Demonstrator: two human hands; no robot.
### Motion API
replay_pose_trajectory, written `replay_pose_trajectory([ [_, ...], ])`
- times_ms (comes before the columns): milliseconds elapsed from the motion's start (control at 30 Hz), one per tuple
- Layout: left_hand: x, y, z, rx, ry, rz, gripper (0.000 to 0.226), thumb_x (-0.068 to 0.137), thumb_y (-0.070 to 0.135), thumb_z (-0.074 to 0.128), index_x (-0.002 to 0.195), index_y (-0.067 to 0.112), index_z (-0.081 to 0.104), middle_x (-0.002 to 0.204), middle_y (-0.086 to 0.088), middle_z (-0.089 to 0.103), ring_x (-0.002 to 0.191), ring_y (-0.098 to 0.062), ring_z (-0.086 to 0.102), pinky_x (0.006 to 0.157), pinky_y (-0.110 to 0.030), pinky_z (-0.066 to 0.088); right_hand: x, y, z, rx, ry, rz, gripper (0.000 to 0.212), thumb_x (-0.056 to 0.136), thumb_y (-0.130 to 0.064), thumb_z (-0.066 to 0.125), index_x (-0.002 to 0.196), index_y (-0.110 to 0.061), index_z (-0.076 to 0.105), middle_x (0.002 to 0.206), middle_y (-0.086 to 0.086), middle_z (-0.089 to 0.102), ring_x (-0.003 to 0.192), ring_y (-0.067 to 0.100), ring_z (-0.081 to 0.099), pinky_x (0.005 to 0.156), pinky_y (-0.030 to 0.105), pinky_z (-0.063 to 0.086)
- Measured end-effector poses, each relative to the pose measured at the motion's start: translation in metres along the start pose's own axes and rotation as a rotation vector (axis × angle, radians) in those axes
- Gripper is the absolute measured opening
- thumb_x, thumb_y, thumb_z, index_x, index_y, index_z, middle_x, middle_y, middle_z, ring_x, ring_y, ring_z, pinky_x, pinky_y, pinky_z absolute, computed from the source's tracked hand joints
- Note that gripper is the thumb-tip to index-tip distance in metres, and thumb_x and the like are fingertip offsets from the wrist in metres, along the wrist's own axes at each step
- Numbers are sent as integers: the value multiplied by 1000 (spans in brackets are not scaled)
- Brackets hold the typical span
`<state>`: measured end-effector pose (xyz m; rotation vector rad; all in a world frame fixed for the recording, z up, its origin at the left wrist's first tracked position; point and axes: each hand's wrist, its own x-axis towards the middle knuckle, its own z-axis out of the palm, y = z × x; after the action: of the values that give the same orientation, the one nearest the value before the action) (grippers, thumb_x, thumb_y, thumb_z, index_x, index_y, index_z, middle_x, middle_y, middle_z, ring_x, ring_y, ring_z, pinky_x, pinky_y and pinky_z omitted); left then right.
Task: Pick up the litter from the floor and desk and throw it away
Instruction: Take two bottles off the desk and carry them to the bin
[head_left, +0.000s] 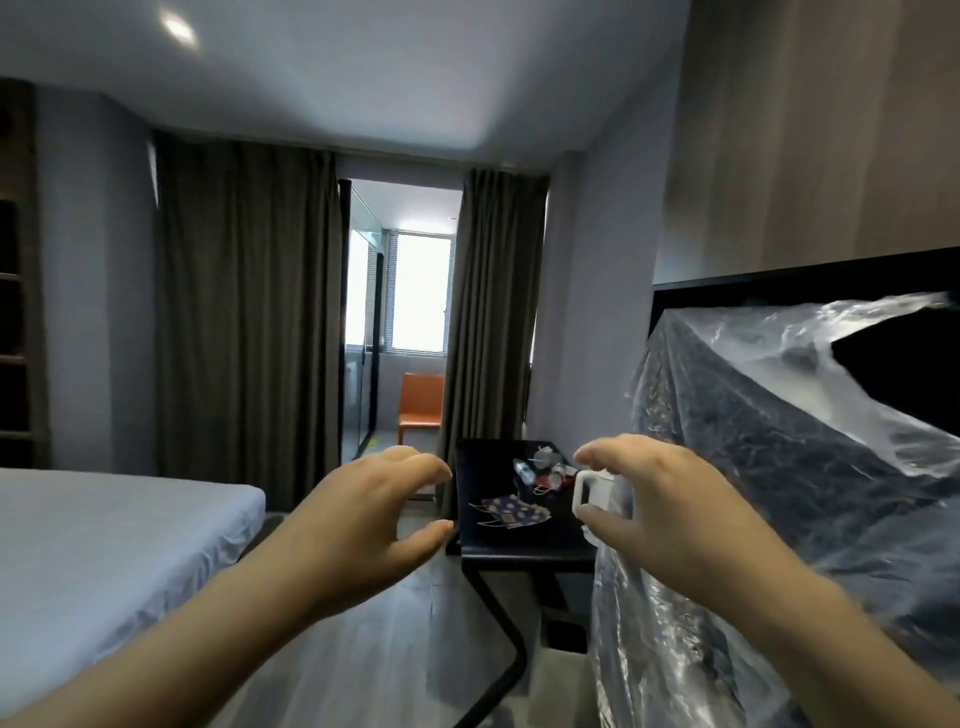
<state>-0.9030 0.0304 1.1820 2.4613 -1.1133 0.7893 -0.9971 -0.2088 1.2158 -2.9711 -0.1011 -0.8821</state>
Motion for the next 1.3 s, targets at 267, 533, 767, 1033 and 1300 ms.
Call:
replay_pose_trajectory([
  [267,82,-153,45,31,-13,18,45,84,55,52,125,35,52,114,20,55,104,4,52,89,-13,44,139,-8,93,-14,-24,46,35,87,-41,61,121,-33,54,111,-14,60,105,6,55,89,27,46],
  [533,164,-266,120,-49,-83,30,45,86,53,53,127,35,50,118,21,53,110,3,51,92,-15,43,253,12,182,-44,-86,125,32,85,-43,61,116,-34,55,112,-18,60,106,3,54,88,25,46],
  [767,251,-342,199,-39,-112,43,46,86,53,53,129,36,48,119,21,52,110,4,50,91,-11,39,340,73,274,-41,-117,188,38,86,-42,62,123,-35,55,119,-21,58,111,1,52,90,22,43],
  [1033,367,-417,281,-32,-163,14,45,87,53,54,129,38,47,120,21,52,109,2,51,92,-14,43,457,149,356,-15,-159,223,37,88,-43,58,124,-36,53,119,-19,57,110,3,53,89,24,46],
  [1300,454,-508,366,-84,-187,27,46,86,52,57,129,38,49,121,22,52,107,4,52,89,-13,44,556,187,444,2,-228,273,33,88,-43,59,120,-37,54,116,-15,59,107,4,54,89,27,48],
])
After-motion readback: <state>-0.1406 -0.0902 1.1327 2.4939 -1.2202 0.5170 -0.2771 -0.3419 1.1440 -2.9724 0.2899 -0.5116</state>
